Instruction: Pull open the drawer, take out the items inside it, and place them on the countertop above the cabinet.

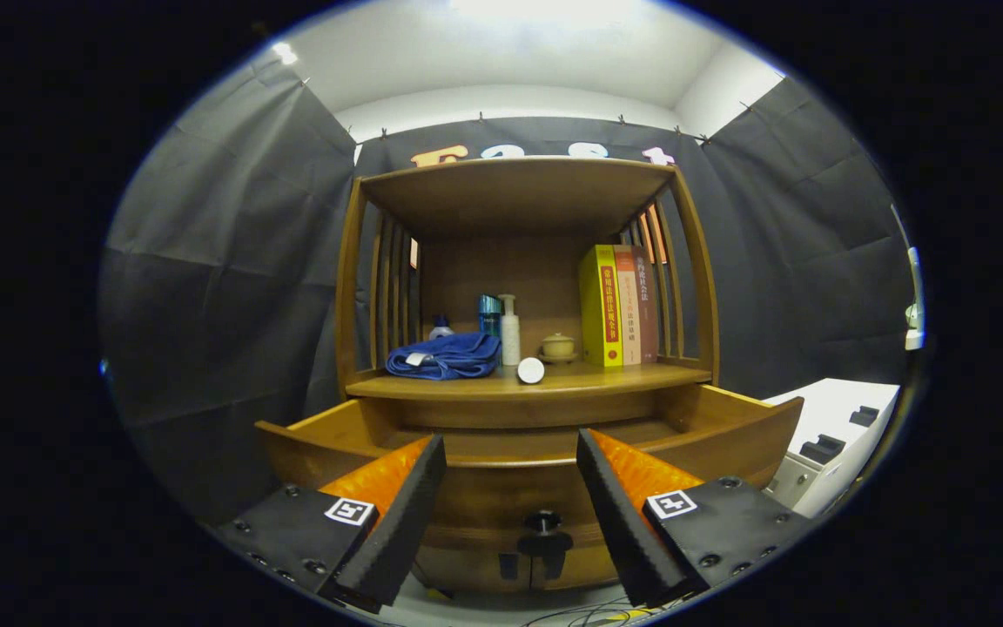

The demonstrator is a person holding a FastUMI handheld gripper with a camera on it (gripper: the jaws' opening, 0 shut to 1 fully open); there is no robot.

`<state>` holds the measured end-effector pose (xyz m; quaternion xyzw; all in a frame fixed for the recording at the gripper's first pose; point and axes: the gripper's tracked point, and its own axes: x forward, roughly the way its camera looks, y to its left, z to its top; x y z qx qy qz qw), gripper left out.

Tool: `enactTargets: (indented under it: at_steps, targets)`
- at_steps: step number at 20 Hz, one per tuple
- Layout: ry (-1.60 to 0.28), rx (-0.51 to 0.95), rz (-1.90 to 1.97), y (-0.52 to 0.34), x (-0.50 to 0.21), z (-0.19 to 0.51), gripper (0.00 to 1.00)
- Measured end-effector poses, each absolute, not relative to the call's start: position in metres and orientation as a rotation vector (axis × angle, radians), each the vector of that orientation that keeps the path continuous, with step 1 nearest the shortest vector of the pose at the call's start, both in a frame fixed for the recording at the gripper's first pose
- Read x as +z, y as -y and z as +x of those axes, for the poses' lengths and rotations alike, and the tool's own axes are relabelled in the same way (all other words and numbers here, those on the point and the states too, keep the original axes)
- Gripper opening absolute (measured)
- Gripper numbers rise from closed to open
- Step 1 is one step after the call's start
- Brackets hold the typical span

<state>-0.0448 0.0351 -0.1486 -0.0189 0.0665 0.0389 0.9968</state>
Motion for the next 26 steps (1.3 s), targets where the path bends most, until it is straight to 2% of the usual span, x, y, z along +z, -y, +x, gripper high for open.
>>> enactTargets:
  at_steps: [11, 26]
  targets:
    - [-0.239, 0.023, 0.008, -0.011, -0.216, -0.039, 0.98]
    - [-0.31, 0.028, -0.018, -0.009, -0.224, -0.023, 0.98]
